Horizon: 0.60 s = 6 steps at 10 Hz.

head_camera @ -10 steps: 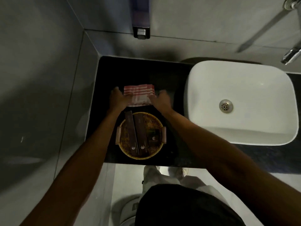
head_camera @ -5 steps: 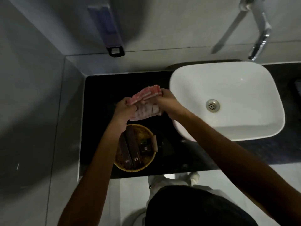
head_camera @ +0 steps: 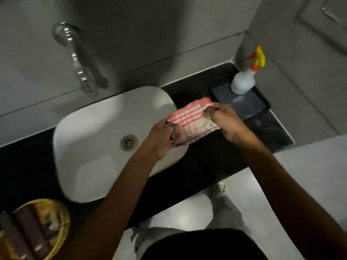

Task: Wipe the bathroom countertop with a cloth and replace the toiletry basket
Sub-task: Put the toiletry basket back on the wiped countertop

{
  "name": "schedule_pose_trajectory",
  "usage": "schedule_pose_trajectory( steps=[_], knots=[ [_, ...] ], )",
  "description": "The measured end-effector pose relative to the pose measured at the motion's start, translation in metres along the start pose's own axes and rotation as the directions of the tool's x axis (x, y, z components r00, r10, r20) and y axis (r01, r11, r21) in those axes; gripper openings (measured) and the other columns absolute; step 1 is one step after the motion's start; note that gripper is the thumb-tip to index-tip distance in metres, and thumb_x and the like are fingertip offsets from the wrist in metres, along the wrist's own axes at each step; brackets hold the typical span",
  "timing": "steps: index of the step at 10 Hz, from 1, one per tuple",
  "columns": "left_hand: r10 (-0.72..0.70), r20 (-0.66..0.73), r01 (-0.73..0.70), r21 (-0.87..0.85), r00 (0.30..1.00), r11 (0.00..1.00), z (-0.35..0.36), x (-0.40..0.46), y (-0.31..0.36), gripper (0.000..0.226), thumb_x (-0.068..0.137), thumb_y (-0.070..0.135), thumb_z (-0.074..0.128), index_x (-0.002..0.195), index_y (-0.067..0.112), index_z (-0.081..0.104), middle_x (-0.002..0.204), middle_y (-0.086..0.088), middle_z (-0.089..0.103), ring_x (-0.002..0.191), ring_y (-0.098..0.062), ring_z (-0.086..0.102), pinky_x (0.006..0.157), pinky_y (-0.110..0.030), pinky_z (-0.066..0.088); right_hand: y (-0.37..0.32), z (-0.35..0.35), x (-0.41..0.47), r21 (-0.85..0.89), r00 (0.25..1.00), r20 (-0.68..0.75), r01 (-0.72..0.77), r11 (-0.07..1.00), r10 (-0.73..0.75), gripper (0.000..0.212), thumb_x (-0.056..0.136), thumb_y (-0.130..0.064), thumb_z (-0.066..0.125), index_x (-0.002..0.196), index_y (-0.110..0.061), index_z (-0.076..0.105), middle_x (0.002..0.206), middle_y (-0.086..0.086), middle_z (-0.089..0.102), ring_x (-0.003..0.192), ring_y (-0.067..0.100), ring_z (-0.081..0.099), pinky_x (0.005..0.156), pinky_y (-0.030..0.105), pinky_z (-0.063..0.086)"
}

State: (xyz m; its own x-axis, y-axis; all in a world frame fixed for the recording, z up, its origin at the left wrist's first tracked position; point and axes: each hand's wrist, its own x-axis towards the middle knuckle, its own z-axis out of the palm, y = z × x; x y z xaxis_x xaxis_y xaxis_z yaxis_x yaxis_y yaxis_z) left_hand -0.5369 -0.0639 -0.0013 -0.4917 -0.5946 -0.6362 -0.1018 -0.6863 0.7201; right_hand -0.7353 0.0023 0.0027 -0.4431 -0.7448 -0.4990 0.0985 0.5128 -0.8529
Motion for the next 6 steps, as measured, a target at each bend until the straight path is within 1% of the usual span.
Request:
schedule_pose_trajectory(
  steps=[1, 2, 3, 4, 5, 6],
  knots=[
    [-0.073, -0.006, 0.073, 0.008, 0.997, 0.997, 0.101, 0.062, -0.018, 0.051, 0.098, -0.010, 0.033, 0.137, 0.006, 0.060, 0.134, -0.020, 0.067, 0.121, -0.038, 0.066, 0.104, -0.058, 0.052, 0.024, -0.099, 0.049, -0.041, 0.990, -0.134, 0.047, 0.998, -0.052, 0.019, 0.094, 0.000, 0.062, 0.094, -0.013, 0.077, 0.083, 0.001, 0.073, 0.078, 0.010, 0.068, 0.070, 0.024, 0.055],
    [-0.105, -0.082, 0.113, 0.090, 0.991, 0.990, 0.183, 0.110, -0.026, 0.039, 0.103, -0.001, 0.040, 0.133, 0.011, 0.062, 0.139, -0.018, 0.065, 0.126, -0.037, 0.062, 0.103, -0.057, 0.052, 0.045, -0.162, 0.087, -0.092, 0.970, -0.237, 0.026, 0.995, -0.047, 0.020, 0.099, 0.001, 0.056, 0.101, 0.007, 0.075, 0.090, 0.011, 0.069, 0.087, 0.018, 0.064, 0.077, 0.029, 0.050],
    [-0.189, -0.086, 0.200, 0.140, 0.978, 0.970, 0.235, 0.150, -0.033, 0.040, 0.109, 0.009, 0.040, 0.146, 0.003, 0.054, 0.149, -0.020, 0.057, 0.138, -0.039, 0.054, 0.117, -0.055, 0.043, 0.057, -0.205, 0.126, -0.121, 0.972, -0.218, -0.121, 0.985, 0.093, 0.019, 0.100, 0.000, 0.048, 0.088, -0.007, 0.061, 0.089, 0.015, 0.057, 0.087, 0.024, 0.055, 0.077, 0.033, 0.041],
    [-0.201, -0.124, 0.220, 0.164, 0.972, 0.962, 0.254, 0.177, -0.039, 0.040, 0.109, 0.004, 0.037, 0.147, -0.002, 0.049, 0.152, -0.025, 0.051, 0.141, -0.042, 0.051, 0.114, -0.048, 0.045, 0.056, -0.226, 0.150, -0.177, 0.963, -0.187, -0.229, 0.957, 0.196, 0.025, 0.104, -0.007, 0.046, 0.088, -0.005, 0.065, 0.092, 0.020, 0.063, 0.091, 0.033, 0.063, 0.087, 0.041, 0.048],
    [-0.145, -0.136, 0.171, 0.208, 0.980, 0.963, 0.257, 0.180, -0.035, 0.039, 0.108, 0.010, 0.041, 0.146, 0.004, 0.050, 0.148, -0.020, 0.057, 0.133, -0.039, 0.057, 0.111, -0.049, 0.048, 0.053, -0.233, 0.158, -0.396, 0.952, -0.250, -0.266, 0.879, 0.176, 0.050, 0.107, -0.021, 0.049, 0.153, -0.002, 0.048, 0.157, 0.023, 0.049, 0.144, 0.043, 0.049, 0.121, 0.050, 0.040],
    [0.171, -0.301, -0.023, 0.437, 0.938, 0.899, 0.238, 0.155, -0.024, 0.055, 0.106, 0.024, 0.052, 0.157, 0.009, 0.037, 0.158, -0.015, 0.047, 0.145, -0.032, 0.047, 0.121, -0.045, 0.039, 0.040, -0.214, 0.130, -0.615, 0.952, -0.216, 0.039, 0.787, -0.216, 0.058, 0.102, -0.020, 0.056, 0.156, -0.002, 0.045, 0.159, 0.025, 0.045, 0.150, 0.042, 0.041, 0.127, 0.051, 0.032]
  ],
)
